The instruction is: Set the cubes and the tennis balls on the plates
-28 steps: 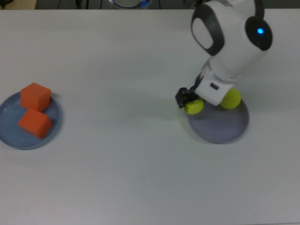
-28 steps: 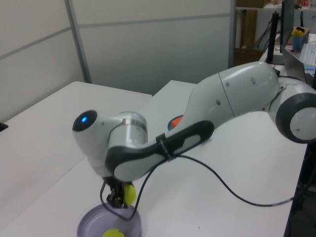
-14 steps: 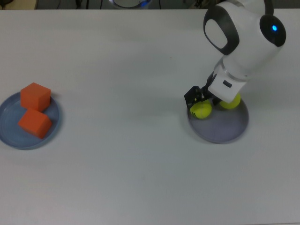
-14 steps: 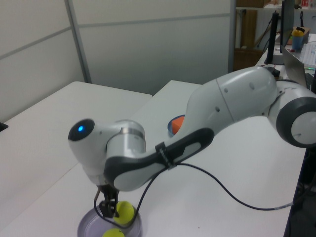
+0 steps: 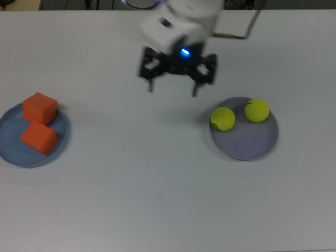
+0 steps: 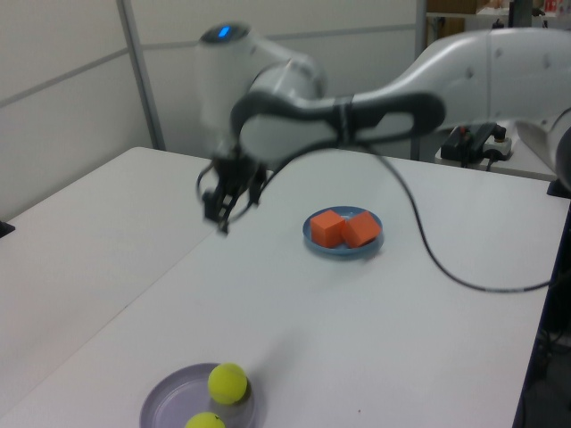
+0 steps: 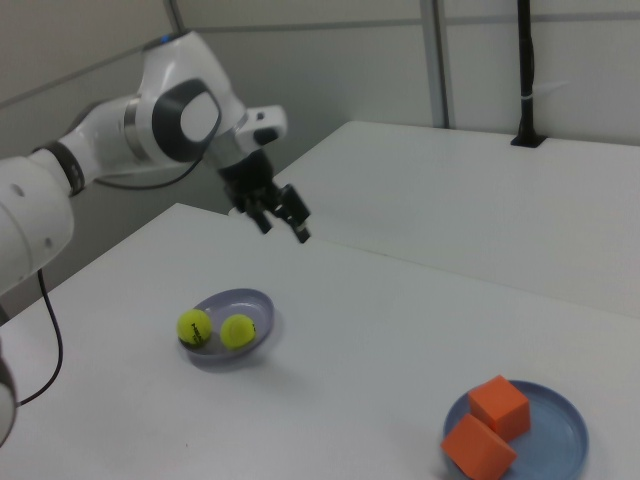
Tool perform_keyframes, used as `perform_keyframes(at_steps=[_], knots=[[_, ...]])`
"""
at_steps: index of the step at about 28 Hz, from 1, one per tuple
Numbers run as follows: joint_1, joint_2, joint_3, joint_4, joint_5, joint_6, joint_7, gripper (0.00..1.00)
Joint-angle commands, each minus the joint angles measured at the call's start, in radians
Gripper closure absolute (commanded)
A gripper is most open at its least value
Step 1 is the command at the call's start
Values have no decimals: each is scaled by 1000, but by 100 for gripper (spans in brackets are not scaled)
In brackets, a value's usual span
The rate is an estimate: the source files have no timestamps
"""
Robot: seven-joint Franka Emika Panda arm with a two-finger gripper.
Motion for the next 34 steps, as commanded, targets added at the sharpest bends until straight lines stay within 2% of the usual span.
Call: perform_keyframes(at_steps=[1, 2, 7, 8, 12, 13, 19, 24, 28, 34], knots=[[-103, -104, -3, -51, 33, -81, -14, 0], [-157, -129, -2, -51, 35, -115, -15, 0], [-272, -183, -5, -51, 73, -152, -15, 0], [-325, -205, -5, -51, 87, -154, -14, 0], [-422, -249, -5, -52, 113, -192, -12, 0], [-468, -265, -6, -51, 118, -224, -14, 0], [-600, -307, -6, -51, 127, -319, -15, 0], [-659, -328, -12, -51, 130, -342, -15, 0], [-668, -342, -22, -49, 133, -342, -15, 0], [-671, -365, -52, -51, 181, -363, -40, 0]])
